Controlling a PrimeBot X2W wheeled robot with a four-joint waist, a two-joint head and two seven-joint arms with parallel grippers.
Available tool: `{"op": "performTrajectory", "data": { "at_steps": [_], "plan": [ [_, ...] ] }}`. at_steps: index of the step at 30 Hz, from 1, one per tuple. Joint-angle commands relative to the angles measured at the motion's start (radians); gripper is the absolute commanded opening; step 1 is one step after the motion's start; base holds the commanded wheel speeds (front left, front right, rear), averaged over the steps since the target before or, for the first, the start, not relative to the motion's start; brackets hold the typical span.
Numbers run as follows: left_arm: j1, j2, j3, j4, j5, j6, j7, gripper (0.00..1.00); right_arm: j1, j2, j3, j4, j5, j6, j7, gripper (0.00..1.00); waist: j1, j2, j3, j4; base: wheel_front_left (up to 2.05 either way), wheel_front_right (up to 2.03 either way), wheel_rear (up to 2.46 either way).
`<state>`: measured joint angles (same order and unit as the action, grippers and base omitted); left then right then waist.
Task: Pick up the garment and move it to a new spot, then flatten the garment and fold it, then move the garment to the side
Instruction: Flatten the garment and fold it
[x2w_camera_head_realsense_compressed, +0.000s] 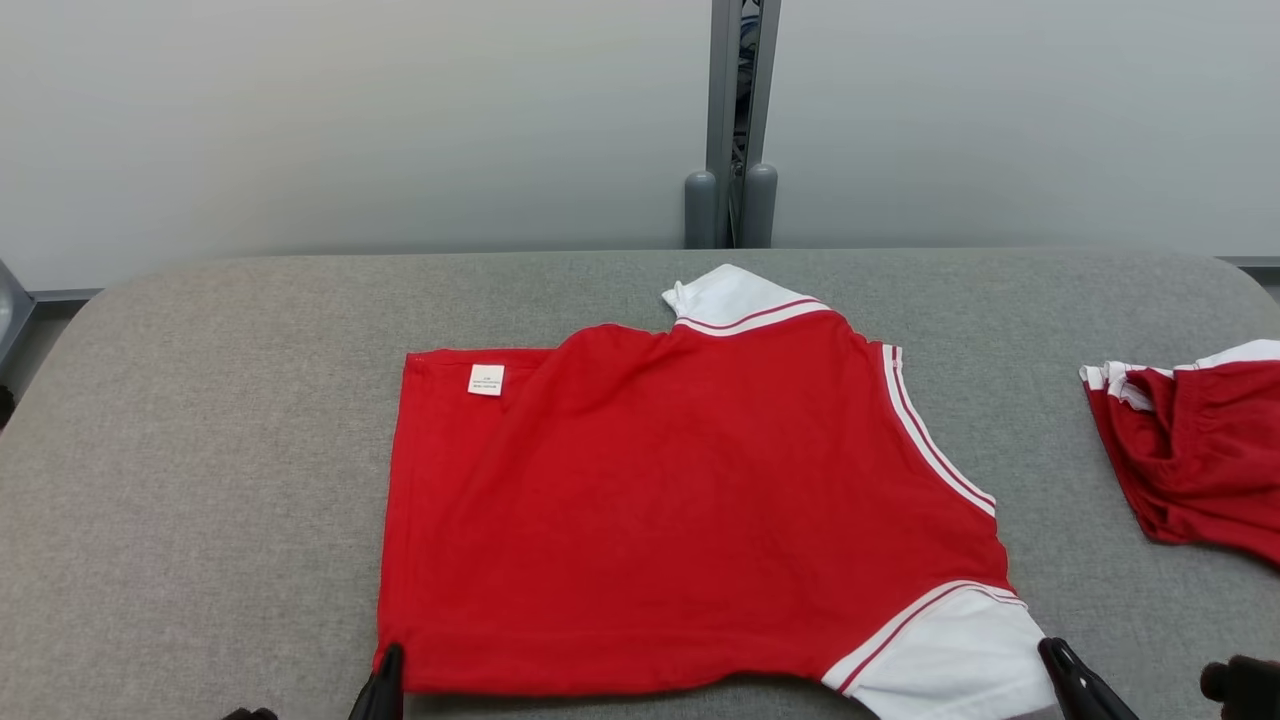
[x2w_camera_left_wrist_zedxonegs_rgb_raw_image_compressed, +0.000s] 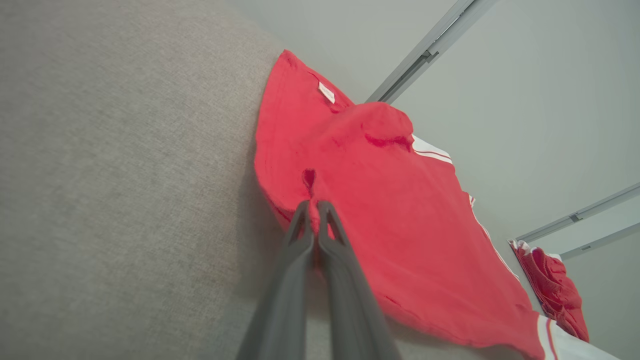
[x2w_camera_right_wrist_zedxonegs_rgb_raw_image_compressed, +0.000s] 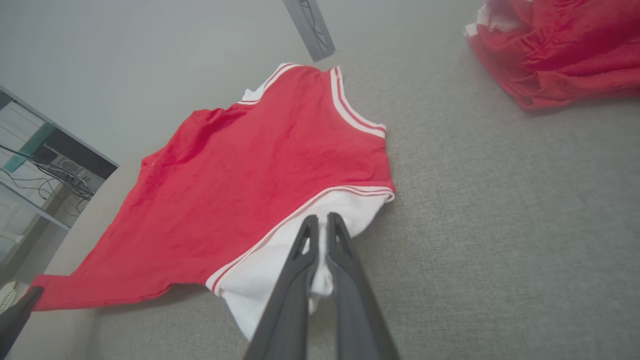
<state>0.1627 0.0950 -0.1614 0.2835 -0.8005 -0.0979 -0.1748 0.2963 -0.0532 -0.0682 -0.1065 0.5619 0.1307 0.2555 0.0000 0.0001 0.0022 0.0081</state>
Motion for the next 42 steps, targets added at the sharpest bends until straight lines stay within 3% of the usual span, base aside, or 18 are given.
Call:
{"op": "performTrajectory", "data": {
  "at_steps": [1, 15, 21, 35, 36, 37, 38, 40, 41, 42],
  "plan": [
    [-0.032, -0.003, -0.002, 0.009, -0.006, 0.014, 0.011, 0.00, -0.029, -0.002, 0.000, 0.017, -0.007, 0.000, 0.004, 0.00, 0.0000, -0.0001, -0.009, 0.005, 0.00, 0.00, 0.00],
    [-0.230, -0.038, -0.009, 0.082, -0.115, 0.226, 0.138, 0.00, -0.340, -0.015, 0.003, 0.308, -0.073, 0.000, -0.006, 0.00, 0.0000, -0.0001, 0.012, 0.022, 0.00, 0.00, 0.00],
    [-0.333, -0.040, -0.010, 0.154, -0.133, 0.221, 0.113, 0.00, -0.521, -0.025, -0.009, 0.499, -0.102, 0.000, -0.057, 0.00, 0.0000, -0.0001, 0.072, 0.027, 0.00, 0.00, 0.00],
    [-0.531, -0.041, -0.045, 0.344, -0.153, 0.254, 0.082, 0.00, -0.818, -0.049, 0.052, 0.850, -0.137, 0.000, -0.119, 0.00, 0.0000, -0.0001, 0.177, 0.049, 0.00, 0.00, 0.00],
    [-0.539, -0.040, -0.047, 0.353, -0.155, 0.252, 0.079, 0.22, -0.832, -0.050, 0.054, 0.868, -0.137, 0.000, -0.129, 0.00, 0.0000, -0.0001, 0.180, 0.050, 0.00, 0.00, 0.00],
    [-0.547, -0.040, -0.050, 0.360, -0.153, 0.251, 0.076, 0.85, -0.846, -0.050, 0.057, 0.886, -0.136, 0.000, -0.138, 0.00, 0.0000, -0.0001, 0.183, 0.050, 0.00, 0.00, 0.00],
    [-0.555, -0.041, -0.054, 0.366, -0.154, 0.251, 0.074, 1.00, -0.857, -0.050, 0.060, 0.903, -0.135, 0.000, -0.145, 0.22, 0.0000, -0.0001, 0.185, 0.051, 0.00, 0.00, 0.00],
    [-0.567, -0.042, -0.063, 0.370, -0.148, 0.246, 0.067, 1.00, -0.883, -0.048, 0.066, 0.930, -0.130, 0.000, -0.170, 0.49, 0.0000, -0.0001, 0.188, 0.052, 0.00, 0.00, 0.00],
    [-0.572, -0.041, -0.066, 0.371, -0.143, 0.243, 0.062, 1.00, -0.893, -0.048, 0.069, 0.941, -0.128, 0.000, -0.183, 0.84, 0.0000, -0.0001, 0.188, 0.052, 0.00, 0.00, 0.00],
    [-0.572, -0.041, -0.066, 0.371, -0.143, 0.243, 0.062, 1.00, -0.893, -0.048, 0.069, 0.941, -0.128, 0.000, -0.183, 0.84, 0.0000, -0.0001, 0.188, 0.052, 0.00, 0.00, 0.00]
  ]
}}
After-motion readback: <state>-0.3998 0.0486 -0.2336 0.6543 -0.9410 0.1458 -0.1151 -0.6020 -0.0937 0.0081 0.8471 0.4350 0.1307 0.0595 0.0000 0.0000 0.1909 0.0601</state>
